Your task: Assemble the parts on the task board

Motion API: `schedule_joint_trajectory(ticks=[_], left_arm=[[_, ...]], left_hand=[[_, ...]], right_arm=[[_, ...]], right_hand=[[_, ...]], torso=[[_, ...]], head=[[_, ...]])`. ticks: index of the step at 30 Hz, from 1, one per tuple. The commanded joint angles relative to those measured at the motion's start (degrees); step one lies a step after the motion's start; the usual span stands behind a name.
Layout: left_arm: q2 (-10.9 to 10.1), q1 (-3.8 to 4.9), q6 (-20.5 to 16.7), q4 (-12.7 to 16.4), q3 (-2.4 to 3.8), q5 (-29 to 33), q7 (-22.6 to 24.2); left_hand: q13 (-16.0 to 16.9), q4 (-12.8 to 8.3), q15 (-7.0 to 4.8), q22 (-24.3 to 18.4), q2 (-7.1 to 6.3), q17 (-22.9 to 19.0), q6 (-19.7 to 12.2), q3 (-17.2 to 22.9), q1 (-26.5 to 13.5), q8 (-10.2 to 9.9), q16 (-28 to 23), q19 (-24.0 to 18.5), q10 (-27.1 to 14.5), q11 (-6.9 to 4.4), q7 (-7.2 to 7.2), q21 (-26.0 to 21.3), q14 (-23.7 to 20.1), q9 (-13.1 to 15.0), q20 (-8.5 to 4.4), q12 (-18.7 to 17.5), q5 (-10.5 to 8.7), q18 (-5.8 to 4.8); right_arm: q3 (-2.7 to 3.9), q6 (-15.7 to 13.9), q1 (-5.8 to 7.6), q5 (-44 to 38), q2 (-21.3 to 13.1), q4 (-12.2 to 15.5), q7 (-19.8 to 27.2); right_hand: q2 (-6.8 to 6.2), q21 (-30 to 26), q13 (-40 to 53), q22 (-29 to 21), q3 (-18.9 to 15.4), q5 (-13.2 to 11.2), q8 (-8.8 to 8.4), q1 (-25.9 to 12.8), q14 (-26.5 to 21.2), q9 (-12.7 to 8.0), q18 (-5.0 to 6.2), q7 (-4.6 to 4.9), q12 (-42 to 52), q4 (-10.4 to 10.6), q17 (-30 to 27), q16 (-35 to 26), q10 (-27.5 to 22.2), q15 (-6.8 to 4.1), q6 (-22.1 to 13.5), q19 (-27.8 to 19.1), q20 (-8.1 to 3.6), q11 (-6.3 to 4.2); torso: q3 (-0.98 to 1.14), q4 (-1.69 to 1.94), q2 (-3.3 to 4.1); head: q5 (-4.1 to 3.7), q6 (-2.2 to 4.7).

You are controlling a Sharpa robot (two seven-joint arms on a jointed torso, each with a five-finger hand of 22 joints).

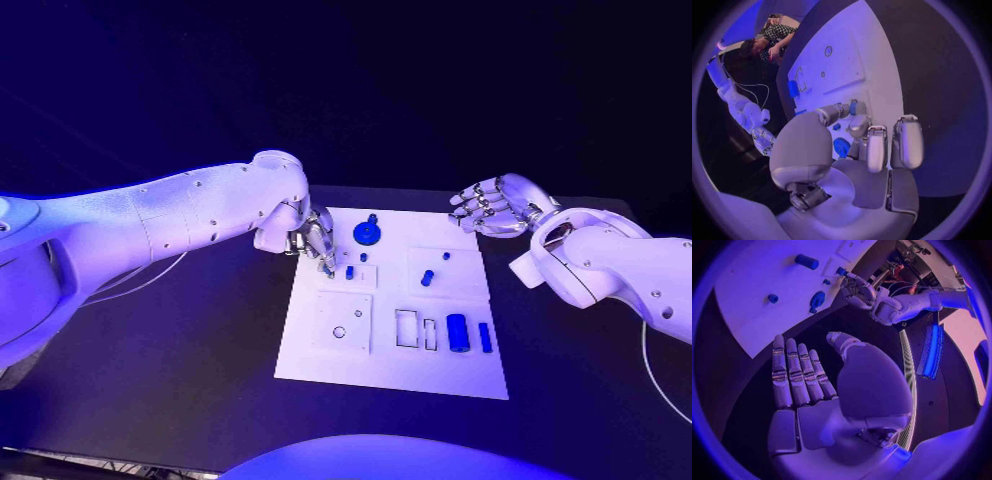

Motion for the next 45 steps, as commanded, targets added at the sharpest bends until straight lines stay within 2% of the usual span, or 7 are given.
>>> schedule_joint_trajectory(ticks=[1,13,32,45], left_arm=[[0.17,0.05,0.79,0.19,-0.03,-0.53,0.04],[0.15,0.04,1.71,0.26,-0.05,0.24,0.26],[0.22,-0.01,0.97,0.22,-0.1,0.39,0.49],[0.51,-0.27,0.96,0.17,-0.48,0.37,0.52]], left_hand=[[0.06,-9.96,-0.07,1.62,0.49,14.38,1.04,9.66,0.16,-0.26,0.29,0.28,0.29,0.08,-0.84,0.31,5.76,0.05,0.0,0.24,0.37,-0.2],[0.51,-10.04,-0.08,1.7,0.4,14.52,1.15,9.58,0.15,-0.33,0.36,0.32,0.52,0.06,-0.88,0.37,5.8,0.12,-0.01,0.51,0.61,-0.22],[0.86,-10.11,-0.1,1.99,0.31,14.69,1.32,9.49,0.13,-0.4,0.45,0.48,0.73,0.01,-0.93,0.55,5.85,0.19,-0.02,0.72,0.87,-0.29],[0.93,-10.11,-0.12,2.02,0.28,14.71,1.42,9.44,0.1,-0.47,0.46,0.49,0.8,-0.01,-0.95,0.57,5.85,0.24,-0.04,0.77,1.08,-0.29]], right_arm=[[0.01,0.77,-0.03,-0.15,0.06,0.01,0.79],[0.01,1.06,-0.03,-0.15,0.13,-0.01,0.86],[0.01,1.1,-0.03,-0.15,0.15,0.0,0.89],[0.01,1.14,-0.03,-0.15,0.12,0.05,0.88]], right_hand=[[0.36,0.03,0.0,-0.05,0.04,0.32,-0.15,0.0,0.34,-0.05,0.69,3.7,-0.37,-0.27,-0.05,-0.15,0.48,0.2,0.45,0.44,0.08,0.0],[0.37,0.03,0.0,-0.12,0.08,0.38,-0.21,-0.02,0.34,-0.08,0.69,3.71,-0.48,-0.3,-0.14,-0.15,0.52,0.21,0.47,0.43,0.09,0.01],[0.37,0.03,0.0,-0.12,0.08,0.38,-0.21,-0.02,0.34,-0.08,0.69,3.71,-0.48,-0.3,-0.14,-0.15,0.52,0.21,0.47,0.43,0.09,0.01],[0.36,0.03,0.0,-0.21,0.11,0.45,-0.29,-0.02,0.33,-0.12,0.69,3.72,-0.62,-0.35,-0.27,-0.15,0.56,0.22,0.49,0.42,0.1,0.01]], torso=[[-0.01,-0.02,0.0],[0.03,0.0,-0.02],[0.01,-0.01,0.0],[0.0,-0.02,0.02]], head=[[0.02,0.0],[0.0,-0.06],[-0.03,0.0],[-0.15,-0.12]])
